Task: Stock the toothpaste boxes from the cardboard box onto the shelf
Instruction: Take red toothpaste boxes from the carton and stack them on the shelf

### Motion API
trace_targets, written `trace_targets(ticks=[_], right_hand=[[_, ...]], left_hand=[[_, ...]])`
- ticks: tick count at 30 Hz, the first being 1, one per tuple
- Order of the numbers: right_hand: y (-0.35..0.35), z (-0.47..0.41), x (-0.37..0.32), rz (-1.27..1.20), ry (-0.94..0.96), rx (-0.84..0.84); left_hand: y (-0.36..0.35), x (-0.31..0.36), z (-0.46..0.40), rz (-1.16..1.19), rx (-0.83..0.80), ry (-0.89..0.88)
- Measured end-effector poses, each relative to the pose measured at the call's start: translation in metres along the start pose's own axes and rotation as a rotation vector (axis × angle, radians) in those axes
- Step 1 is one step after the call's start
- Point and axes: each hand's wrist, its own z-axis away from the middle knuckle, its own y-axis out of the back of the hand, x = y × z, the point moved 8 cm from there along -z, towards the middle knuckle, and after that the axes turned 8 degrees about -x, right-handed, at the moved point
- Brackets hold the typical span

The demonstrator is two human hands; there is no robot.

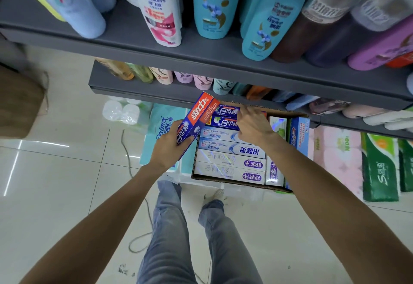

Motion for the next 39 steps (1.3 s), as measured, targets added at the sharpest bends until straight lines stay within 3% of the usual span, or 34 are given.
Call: trace_targets(ticks=[8, 25, 33, 39], right_hand=[[-0.004, 0.002, 0.002, -0.241, -0.053, 0.042], [0.015, -0.005, 0.001, -0.121, 0.023, 0.015], [0.019, 0.007, 0.007, -0.227, -0.025, 0.081], [0.036, 0.041, 0.003, -0.176, 0.065, 0.213]], left_hand=[[-0.005, -0.005, 0.002, 0.026, -0.033, 0.015], [-0.007, -0.002, 0.008, 0.022, -0.057, 0.018], [0.003, 0.005, 0.003, 0.007, -0.066, -0.012], [0.023, 0.010, 0.011, 0.147, -0.008, -0.008]])
